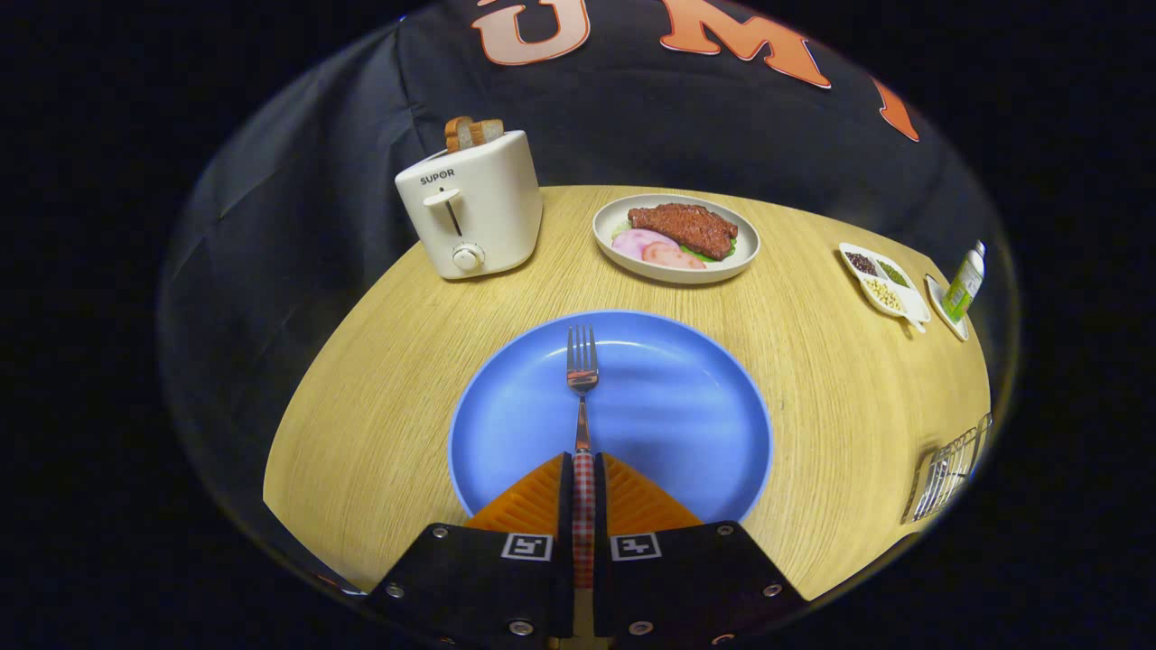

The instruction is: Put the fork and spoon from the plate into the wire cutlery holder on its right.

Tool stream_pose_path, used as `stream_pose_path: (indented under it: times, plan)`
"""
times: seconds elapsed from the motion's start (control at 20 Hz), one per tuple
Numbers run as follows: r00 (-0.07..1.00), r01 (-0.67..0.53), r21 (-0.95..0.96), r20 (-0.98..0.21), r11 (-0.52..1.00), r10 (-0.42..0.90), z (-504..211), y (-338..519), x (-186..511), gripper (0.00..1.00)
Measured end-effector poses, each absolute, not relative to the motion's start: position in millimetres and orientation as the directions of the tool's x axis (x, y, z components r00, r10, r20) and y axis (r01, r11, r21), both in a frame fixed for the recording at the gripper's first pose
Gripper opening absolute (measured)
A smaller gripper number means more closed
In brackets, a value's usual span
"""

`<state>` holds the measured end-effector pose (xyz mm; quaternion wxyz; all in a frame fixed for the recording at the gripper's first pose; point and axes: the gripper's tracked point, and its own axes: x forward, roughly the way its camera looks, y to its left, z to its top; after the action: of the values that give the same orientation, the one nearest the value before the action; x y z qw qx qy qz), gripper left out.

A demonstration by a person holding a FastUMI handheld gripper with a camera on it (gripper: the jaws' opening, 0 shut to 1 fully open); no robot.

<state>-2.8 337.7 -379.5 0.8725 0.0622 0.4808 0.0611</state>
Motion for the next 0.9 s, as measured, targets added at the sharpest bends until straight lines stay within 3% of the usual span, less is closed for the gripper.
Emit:
stream_pose_path:
  times: [0.5,0.9]
  plan:
    - [0.657,0.007,0.113,-0.750,0.994,0.080,-287,242,7,0.09]
    - [0.633,0.120,0.055,-0.773,0.991,-0.034,-262,138,-37,0.09]
